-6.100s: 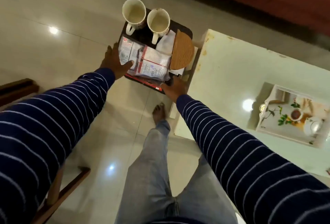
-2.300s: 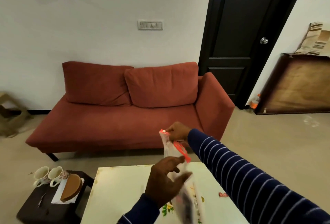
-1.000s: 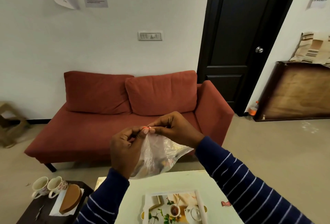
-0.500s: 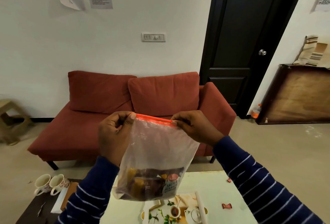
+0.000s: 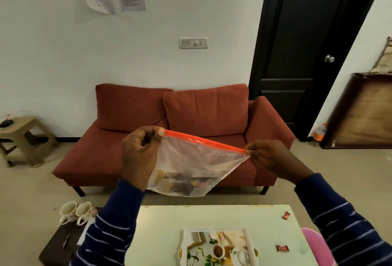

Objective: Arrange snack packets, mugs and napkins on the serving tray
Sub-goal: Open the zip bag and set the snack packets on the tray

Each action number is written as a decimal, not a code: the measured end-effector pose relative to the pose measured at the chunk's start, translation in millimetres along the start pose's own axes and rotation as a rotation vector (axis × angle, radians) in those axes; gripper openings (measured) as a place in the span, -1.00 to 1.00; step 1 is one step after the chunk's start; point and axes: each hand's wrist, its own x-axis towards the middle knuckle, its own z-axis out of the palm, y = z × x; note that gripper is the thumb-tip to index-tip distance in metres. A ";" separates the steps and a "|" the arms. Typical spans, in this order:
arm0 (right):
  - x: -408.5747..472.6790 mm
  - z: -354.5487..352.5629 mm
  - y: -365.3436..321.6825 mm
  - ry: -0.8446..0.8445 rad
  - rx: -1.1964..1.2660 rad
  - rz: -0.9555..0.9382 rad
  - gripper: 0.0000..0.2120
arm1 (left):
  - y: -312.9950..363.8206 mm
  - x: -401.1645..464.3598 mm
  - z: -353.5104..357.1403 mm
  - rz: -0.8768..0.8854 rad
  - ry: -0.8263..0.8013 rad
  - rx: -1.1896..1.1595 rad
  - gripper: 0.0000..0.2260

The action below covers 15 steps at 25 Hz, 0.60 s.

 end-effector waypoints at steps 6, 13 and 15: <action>14.3 14.2 -46.1 -0.141 0.112 -0.121 -0.52 | 5.3 -5.3 15.5 0.006 -0.105 -0.045 -0.95; 36.7 34.6 -85.3 -0.116 0.175 -0.122 -0.77 | -3.2 -16.8 24.7 -0.140 -0.237 -0.068 -0.86; 37.3 35.4 -87.4 -0.121 0.179 -0.069 -0.80 | -8.7 -22.7 25.4 -0.248 -0.235 -0.091 -0.84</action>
